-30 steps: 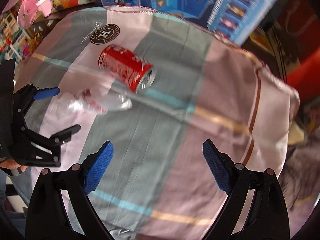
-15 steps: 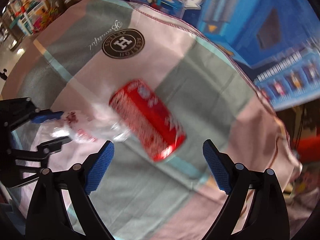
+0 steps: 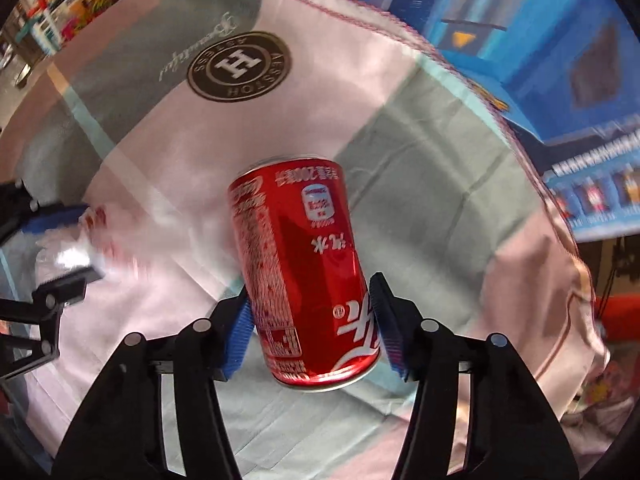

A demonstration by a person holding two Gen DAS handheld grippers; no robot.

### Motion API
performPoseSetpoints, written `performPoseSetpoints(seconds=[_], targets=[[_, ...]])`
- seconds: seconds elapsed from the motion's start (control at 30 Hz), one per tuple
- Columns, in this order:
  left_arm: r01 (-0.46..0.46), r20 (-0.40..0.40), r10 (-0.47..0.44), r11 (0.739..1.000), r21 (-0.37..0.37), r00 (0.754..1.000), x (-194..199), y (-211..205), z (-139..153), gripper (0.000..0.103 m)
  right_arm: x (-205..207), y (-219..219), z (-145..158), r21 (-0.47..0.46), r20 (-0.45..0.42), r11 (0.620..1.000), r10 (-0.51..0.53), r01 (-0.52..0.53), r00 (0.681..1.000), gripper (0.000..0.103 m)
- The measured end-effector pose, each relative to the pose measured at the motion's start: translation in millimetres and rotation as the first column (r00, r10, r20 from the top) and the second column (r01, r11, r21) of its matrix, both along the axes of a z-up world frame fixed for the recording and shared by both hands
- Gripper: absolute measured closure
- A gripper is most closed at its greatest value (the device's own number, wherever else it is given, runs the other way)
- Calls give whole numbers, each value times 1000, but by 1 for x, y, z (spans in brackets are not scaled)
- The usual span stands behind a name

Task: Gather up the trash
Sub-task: 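Carry the plastic bag and Coke can over the teal bin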

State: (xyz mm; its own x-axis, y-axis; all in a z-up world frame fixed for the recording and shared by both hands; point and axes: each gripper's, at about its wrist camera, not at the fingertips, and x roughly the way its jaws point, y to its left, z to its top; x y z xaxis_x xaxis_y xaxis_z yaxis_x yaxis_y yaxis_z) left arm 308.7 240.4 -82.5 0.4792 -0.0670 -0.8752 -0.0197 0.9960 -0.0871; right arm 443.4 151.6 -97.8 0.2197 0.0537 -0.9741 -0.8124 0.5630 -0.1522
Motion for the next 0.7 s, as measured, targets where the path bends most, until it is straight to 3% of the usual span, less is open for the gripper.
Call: performPoseSetpoints(seconds=[0.13, 0.3, 0.53, 0.7], targets=[[-1, 5, 1, 1000, 22, 1000, -1, -8, 4, 74, 0, -33, 14, 52, -13, 995, -84, 84, 996, 52], [-23, -5, 23, 999, 35, 1000, -10, -19, 7, 76, -12, -94, 23, 108, -31, 969, -220, 222, 975, 52], [19, 16, -19, 999, 27, 1000, -34, -68, 28, 76, -67, -190, 28, 216, -109, 895, -376, 391, 920, 52], [89, 27, -90, 996, 20, 996, -52, -123, 38, 76, -116, -250, 38, 319, -169, 815, -453, 483, 875, 52]])
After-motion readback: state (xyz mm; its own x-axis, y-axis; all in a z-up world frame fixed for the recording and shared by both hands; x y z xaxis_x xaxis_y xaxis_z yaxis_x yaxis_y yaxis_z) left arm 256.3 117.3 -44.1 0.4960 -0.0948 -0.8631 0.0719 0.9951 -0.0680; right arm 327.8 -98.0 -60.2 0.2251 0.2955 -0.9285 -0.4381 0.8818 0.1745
